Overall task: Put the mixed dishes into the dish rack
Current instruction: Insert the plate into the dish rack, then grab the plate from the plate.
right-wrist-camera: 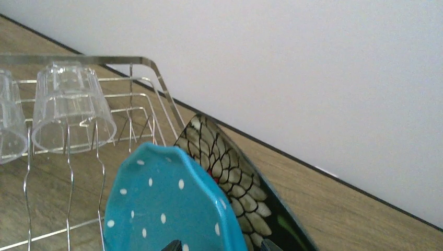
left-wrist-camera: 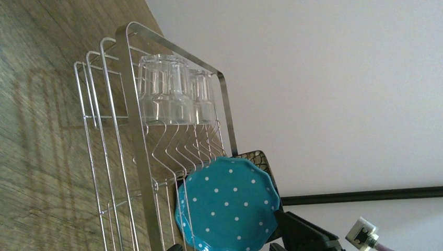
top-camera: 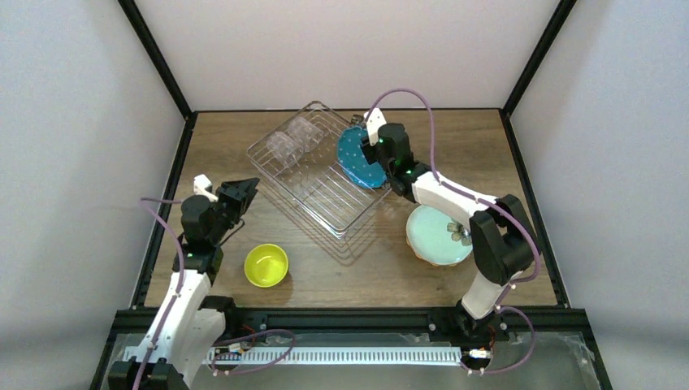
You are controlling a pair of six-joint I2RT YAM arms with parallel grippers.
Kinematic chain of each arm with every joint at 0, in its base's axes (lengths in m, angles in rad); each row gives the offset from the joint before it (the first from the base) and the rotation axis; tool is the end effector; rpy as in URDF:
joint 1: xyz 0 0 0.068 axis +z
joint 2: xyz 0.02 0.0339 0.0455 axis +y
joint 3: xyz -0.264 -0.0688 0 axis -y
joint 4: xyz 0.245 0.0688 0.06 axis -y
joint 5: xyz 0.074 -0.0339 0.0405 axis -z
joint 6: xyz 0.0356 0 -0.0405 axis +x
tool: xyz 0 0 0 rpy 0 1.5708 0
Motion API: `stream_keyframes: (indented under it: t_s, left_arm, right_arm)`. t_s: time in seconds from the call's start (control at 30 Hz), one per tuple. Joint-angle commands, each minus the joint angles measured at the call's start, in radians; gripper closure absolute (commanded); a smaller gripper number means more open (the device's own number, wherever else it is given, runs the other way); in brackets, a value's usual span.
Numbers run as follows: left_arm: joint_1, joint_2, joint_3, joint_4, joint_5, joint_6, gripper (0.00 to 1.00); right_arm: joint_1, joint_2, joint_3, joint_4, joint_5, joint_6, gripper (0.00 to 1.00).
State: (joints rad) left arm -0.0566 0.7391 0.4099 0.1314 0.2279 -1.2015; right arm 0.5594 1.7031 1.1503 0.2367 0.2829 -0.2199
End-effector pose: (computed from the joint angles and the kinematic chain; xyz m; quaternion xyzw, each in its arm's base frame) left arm 0.1819 -0.0184 0.2476 -0.3557 0.6850 -0.4416 0.4574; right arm 0.3423 0.2026 0.2640 -0.2279 0.7729 -0.0143 0.5921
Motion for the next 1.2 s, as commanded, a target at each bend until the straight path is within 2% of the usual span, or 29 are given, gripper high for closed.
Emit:
stream_keyframes:
  t_s: [0.0,0.27,0.47,0.63,0.83,0.97,1.17]
  left_arm:
    - [0.001,-0.025,0.027,-0.033,-0.018,-0.004,0.05]
    - [0.001,-0.067,0.041,-0.106,-0.030,-0.015,0.05]
    - [0.000,-0.119,0.068,-0.214,-0.008,-0.012,0.05]
    - [0.000,-0.139,0.089,-0.295,0.042,0.034,0.05]
    - [-0.007,-0.127,0.115,-0.322,0.127,0.078,0.06]
    - [-0.039,-0.069,0.182,-0.373,0.143,0.147,0.06]
    - [-0.134,0.013,0.225,-0.402,0.124,0.218,0.06]
  right_arm:
    - [-0.007,0.025,0.053,-0.036,0.020,0.027,0.16]
    - [-0.008,-0.014,0.095,-0.071,0.069,0.071,0.16]
    - [-0.008,-0.066,0.188,-0.232,0.180,0.166,0.16]
    - [-0.009,-0.174,0.129,-0.409,0.319,0.391,0.16]
    - [-0.012,-0.269,0.072,-0.742,0.486,0.713,0.17]
    - [-0.063,-0.353,-0.013,-0.861,0.449,0.885,0.19]
    - [-0.213,-0.478,-0.134,-0.895,0.321,1.007,0.20]
